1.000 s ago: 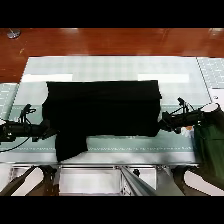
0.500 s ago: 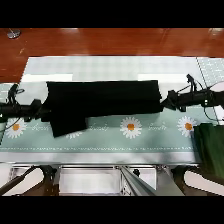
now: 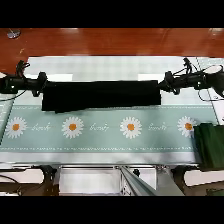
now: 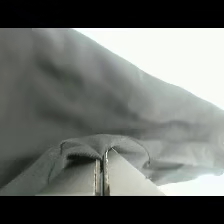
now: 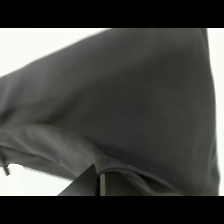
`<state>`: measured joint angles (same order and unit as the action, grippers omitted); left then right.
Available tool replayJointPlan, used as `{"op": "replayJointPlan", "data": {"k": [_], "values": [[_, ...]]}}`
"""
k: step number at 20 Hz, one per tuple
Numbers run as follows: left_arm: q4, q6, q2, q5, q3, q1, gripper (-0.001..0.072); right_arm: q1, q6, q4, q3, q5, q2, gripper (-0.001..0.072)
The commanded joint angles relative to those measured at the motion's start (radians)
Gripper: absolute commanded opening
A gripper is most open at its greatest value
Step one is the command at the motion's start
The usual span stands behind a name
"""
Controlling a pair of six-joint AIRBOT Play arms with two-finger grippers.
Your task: Fold the shirts.
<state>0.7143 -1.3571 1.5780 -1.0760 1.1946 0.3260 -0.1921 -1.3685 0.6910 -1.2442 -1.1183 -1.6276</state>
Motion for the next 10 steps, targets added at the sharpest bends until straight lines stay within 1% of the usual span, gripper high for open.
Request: {"op": "replayJointPlan", "data": {"k": [1,5,9,10], "values": [[-0.007,-0.034,0.108,0.012,0.117,-0.01,0.002,0.006,-0.045,-0.008,-0.092,0.048,-0.093,0.0027],[-0.008,-0.031,0.161,0.015,0.144,-0.008,0.002,0.009,-0.061,-0.018,-0.137,0.056,-0.156,0.0027],[-0.008,0.003,0.171,0.048,0.147,-0.034,0.002,0.009,-0.056,-0.086,-0.136,0.074,-0.188,0.0028],[-0.008,0.002,0.171,0.048,0.147,-0.041,0.0031,0.009,-0.042,-0.095,-0.136,0.083,-0.187,0.0084]]}}
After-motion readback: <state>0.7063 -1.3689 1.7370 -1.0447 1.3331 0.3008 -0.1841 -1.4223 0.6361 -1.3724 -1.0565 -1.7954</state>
